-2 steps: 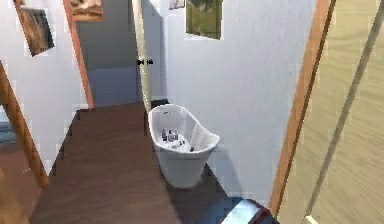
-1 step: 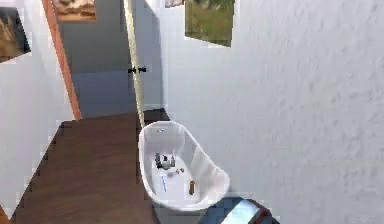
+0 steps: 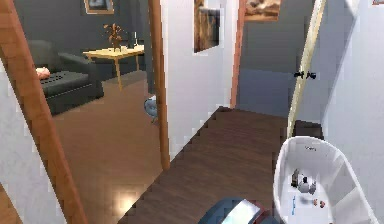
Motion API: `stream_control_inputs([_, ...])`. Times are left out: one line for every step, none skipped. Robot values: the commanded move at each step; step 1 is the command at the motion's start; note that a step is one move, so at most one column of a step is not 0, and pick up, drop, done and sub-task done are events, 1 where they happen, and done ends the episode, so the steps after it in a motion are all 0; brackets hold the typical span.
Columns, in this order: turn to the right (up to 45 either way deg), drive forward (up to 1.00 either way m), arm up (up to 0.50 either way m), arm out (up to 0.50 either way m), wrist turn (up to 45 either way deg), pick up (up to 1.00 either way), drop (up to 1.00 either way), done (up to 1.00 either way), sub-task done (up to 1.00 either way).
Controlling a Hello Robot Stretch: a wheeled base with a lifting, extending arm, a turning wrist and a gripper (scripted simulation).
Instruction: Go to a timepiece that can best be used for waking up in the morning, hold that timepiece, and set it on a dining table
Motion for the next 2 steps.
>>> stream_control_inputs([-3.0, 0.0, 0.0, 0.0, 0.0, 0.0, 0.0, 0.0, 0.0])
stream_control_inputs([-3.0, 0.0, 0.0, 0.0, 0.0, 0.0, 0.0, 0.0, 0.0])
